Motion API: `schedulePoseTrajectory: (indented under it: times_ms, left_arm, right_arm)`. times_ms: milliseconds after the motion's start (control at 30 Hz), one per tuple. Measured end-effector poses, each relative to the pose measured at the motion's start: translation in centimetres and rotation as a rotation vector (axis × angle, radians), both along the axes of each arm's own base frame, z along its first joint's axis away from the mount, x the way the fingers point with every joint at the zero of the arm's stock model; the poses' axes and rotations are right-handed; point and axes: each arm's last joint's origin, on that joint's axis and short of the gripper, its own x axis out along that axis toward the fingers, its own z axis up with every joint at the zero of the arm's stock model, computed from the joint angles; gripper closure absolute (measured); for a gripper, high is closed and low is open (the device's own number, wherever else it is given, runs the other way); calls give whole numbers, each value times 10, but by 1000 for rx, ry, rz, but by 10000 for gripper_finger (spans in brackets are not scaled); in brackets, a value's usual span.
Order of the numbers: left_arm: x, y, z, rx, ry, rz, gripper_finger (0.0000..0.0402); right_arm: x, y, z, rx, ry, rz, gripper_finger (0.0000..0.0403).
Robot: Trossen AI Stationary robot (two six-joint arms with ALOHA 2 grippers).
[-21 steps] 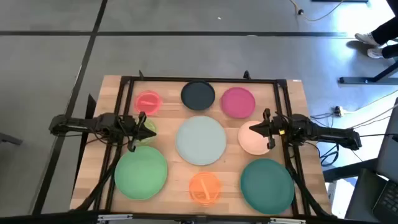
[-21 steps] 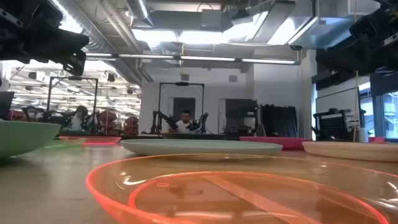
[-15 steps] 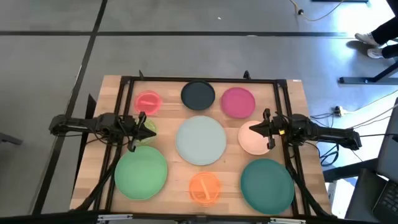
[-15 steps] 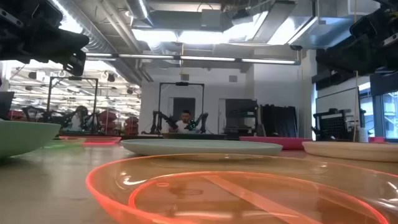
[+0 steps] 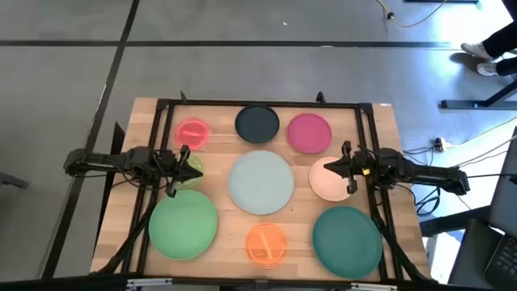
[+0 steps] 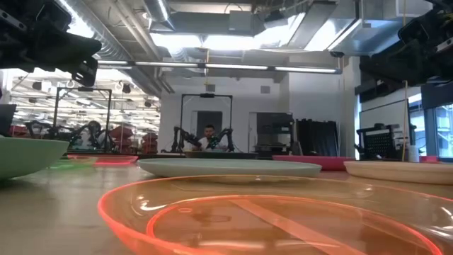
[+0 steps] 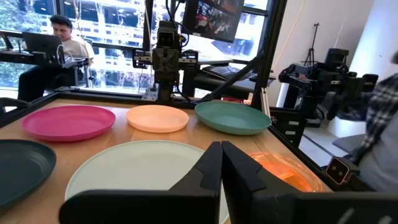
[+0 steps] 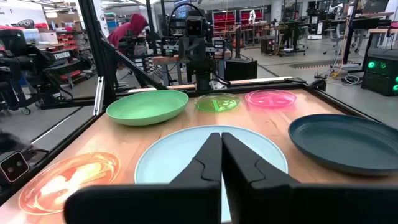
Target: Stack plastic plates
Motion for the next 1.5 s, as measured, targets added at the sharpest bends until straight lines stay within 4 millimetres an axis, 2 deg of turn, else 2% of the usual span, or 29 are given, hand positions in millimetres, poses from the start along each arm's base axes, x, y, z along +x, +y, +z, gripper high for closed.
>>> schedulePoseTrajectory:
  times_ms: [733,933,1200,1367,1500]
  left_arm:
    - [0,0,1,4,-16,17,400]
    - [-1,3,14,89,-151,128,400]
    - [-7,6,32,32,-341,223,400]
    - [-8,7,34,14,-359,249,400]
    - [-8,7,35,16,-367,248,400]
  right_arm:
    - [0,0,0,0,0,0,402]
    - [0,0,0,0,0,0,402]
    - [0,-1,0,1,-1,-40,402]
    - [0,-4,0,179,-5,-123,402]
    - [0,-4,0,214,-11,-139,402]
